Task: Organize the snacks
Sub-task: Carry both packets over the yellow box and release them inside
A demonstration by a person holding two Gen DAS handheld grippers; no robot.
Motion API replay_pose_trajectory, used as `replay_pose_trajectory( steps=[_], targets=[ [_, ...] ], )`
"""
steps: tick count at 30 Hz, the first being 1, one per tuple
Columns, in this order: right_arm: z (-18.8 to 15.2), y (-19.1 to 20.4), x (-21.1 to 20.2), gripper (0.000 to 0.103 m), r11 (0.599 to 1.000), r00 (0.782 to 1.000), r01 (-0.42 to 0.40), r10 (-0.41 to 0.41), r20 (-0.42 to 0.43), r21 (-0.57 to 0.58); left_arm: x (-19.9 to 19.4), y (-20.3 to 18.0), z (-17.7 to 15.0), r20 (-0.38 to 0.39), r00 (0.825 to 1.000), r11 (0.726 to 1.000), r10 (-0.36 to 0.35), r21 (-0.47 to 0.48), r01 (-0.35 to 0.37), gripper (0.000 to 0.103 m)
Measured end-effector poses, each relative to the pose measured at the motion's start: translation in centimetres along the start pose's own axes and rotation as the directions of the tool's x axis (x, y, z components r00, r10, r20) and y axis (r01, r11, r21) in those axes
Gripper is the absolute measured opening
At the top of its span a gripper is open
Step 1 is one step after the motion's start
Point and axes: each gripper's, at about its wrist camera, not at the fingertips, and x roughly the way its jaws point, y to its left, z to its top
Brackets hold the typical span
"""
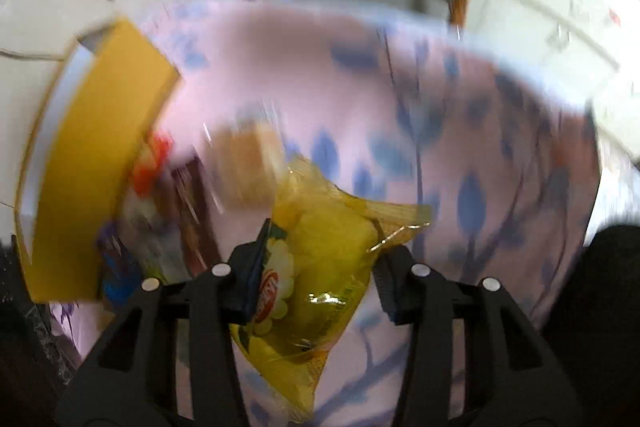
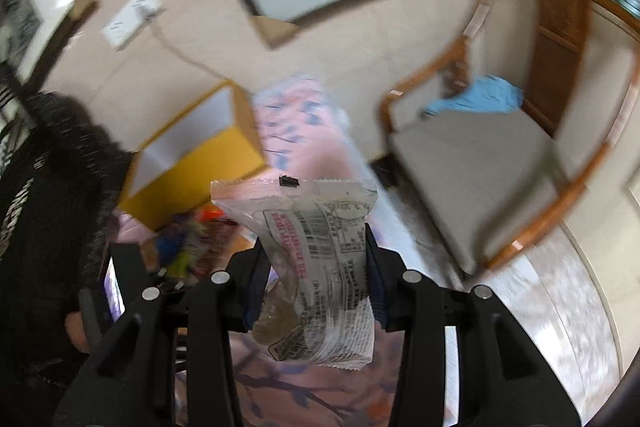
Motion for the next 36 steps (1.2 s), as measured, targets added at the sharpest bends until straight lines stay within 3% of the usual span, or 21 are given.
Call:
replay_pose_trajectory(
  steps=[4,6,8,11,12,14,17,20,22,24,25,28,30,32,34,36],
  targets=[
    [1.4,1.1,0.8,0.043,0.997,0.997,-0.071,0.07,-0.013,-0.005,-1.2,2.9,1.8,0.021,1.0,0.984,0.002,-0.18,0.002,0.046],
    [2.6,2.0,0.7,0.043,0.991,0.991,-0.133,0.133,0.003,-0.026,-2.0,4.7,2.1,0.025,0.999,0.957,0.04,-0.288,-0.031,0.045],
    [4.1,3.8,0.8,0.043,0.988,0.993,-0.117,0.119,0.016,-0.101,-2.8,7.3,2.0,0.033,0.997,0.914,0.068,-0.402,-0.049,0.046],
    [6.7,5.7,2.6,0.043,0.984,0.992,-0.129,0.128,-0.013,-0.12,-4.4,11.3,1.7,0.03,0.976,0.826,0.214,-0.54,-0.164,0.046],
    [7.6,6.6,3.3,0.043,0.981,0.99,-0.139,0.138,-0.014,-0.137,-5.2,13.0,1.3,0.018,0.967,0.777,0.256,-0.598,-0.194,0.046],
    [9.1,8.9,4.7,0.043,0.968,0.99,-0.14,0.144,0.005,-0.208,-6.4,15.9,0.5,0.029,0.964,0.701,0.265,-0.692,-0.172,0.046],
    [11.6,11.6,7.6,0.043,0.951,0.987,-0.159,0.163,-0.005,-0.266,-8.2,20.4,-0.2,-0.02,0.944,0.589,0.329,-0.777,-0.222,0.046],
    [14.2,14.7,12.0,0.043,0.934,0.986,-0.162,0.162,-0.029,-0.319,-9.6,24.0,-0.9,-0.041,0.925,0.495,0.377,-0.835,-0.239,0.046],
    [15.6,16.7,15.6,0.043,0.927,0.989,-0.146,0.134,-0.058,-0.344,-9.7,26.5,-1.2,-0.07,0.905,0.447,0.419,-0.852,-0.273,0.046],
    [16.2,18.2,18.4,0.043,0.921,0.989,-0.141,0.119,-0.084,-0.363,-9.6,28.4,-1.2,-0.105,0.881,0.42,0.462,-0.849,-0.321,0.046],
    [16.5,18.8,19.6,0.043,0.919,0.989,-0.141,0.113,-0.099,-0.368,-9.3,29.1,-1.1,-0.112,0.878,0.416,0.466,-0.848,-0.329,0.046],
    [17.1,19.8,23.5,0.043,0.926,0.978,-0.17,0.118,-0.17,-0.337,-8.8,30.8,-1.3,-0.094,0.879,0.429,0.468,-0.845,-0.319,0.046],
    [17.1,20.0,25.1,0.043,0.927,0.974,-0.175,0.115,-0.194,-0.332,-7.4,31.4,-1.0,-0.112,0.881,0.464,0.46,-0.816,-0.346,0.046],
    [17.3,20.1,26.2,0.043,0.926,0.974,-0.172,0.11,-0.197,-0.335,-6.3,32.1,-1.2,-0.117,0.888,0.458,0.445,-0.822,-0.338,0.046],
    [17.6,20.0,26.9,0.043,0.929,0.974,-0.166,0.102,-0.201,-0.331,-5.1,32.9,-1.6,-0.102,0.906,0.445,0.41,-0.845,-0.296,0.046],
    [17.9,20.1,27.4,0.043,0.928,0.976,-0.154,0.09,-0.197,-0.339,-4.1,33.2,-1.4,-0.106,0.906,0.461,0.409,-0.833,-0.306,0.046]
  ],
)
